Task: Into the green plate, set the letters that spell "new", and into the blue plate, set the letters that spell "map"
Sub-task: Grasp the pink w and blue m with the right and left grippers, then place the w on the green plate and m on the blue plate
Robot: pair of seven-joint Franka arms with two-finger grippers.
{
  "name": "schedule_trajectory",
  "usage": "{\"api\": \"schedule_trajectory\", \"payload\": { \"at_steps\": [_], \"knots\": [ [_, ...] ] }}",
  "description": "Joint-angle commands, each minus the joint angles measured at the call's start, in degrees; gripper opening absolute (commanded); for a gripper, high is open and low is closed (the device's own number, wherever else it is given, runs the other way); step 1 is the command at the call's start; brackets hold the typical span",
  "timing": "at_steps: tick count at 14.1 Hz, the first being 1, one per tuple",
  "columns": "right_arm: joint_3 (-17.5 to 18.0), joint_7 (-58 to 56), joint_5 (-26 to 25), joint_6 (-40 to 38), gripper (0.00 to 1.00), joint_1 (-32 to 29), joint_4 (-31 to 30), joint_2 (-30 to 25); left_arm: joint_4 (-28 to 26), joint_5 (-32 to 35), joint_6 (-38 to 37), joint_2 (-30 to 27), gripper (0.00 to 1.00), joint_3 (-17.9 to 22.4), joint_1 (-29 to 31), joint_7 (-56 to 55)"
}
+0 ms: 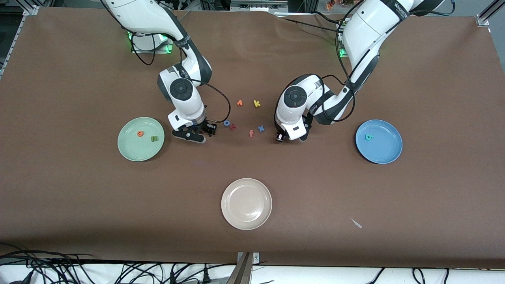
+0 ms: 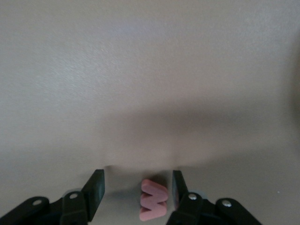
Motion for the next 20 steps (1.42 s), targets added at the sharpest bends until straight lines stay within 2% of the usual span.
{"api": "schedule_trajectory", "payload": {
  "at_steps": [1, 9, 11, 13, 15, 17, 20],
  "knots": [
    [0.1, 1.4, 0.3, 0.0, 0.65, 0.1, -0.5, 0.4, 1.6, 2.0, -0.8, 1.1, 0.41, 0.4, -0.7, -1.8],
    [0.7, 3.1, 0.4, -0.5, 0.42, 0.2, -2.5, -0.3, 1.9, 2.1, -1.0, 0.9, 0.02, 0.5, -0.2, -1.2],
    [0.8, 3.1, 0.4, -0.5, 0.36, 0.2, -3.0, -0.5, 3.4, 2.2, -3.0, 0.7, 0.0, 0.5, 0.1, -0.9],
    [0.8, 2.6, 0.4, -0.5, 0.16, 0.2, -2.9, -0.5, 4.9, 2.1, -7.3, 0.8, 0.0, 0.4, 0.1, 3.1],
    [0.6, 0.7, 0.4, -2.5, 0.1, 0.1, -2.5, -1.1, 6.0, 2.0, -10.8, 0.7, 0.0, 0.3, 0.2, 7.8],
    [-0.8, -4.7, 0.4, -10.7, 0.03, -0.2, -0.9, -3.3, 6.5, 1.2, -14.0, 0.3, 0.0, 0.2, 1.3, 14.3],
    [-5.0, -13.5, 0.4, -17.7, 0.03, -0.2, -0.5, -6.8, 6.5, 0.9, -18.8, -0.2, 0.0, -0.2, 3.8, 24.9]
  ]
}}
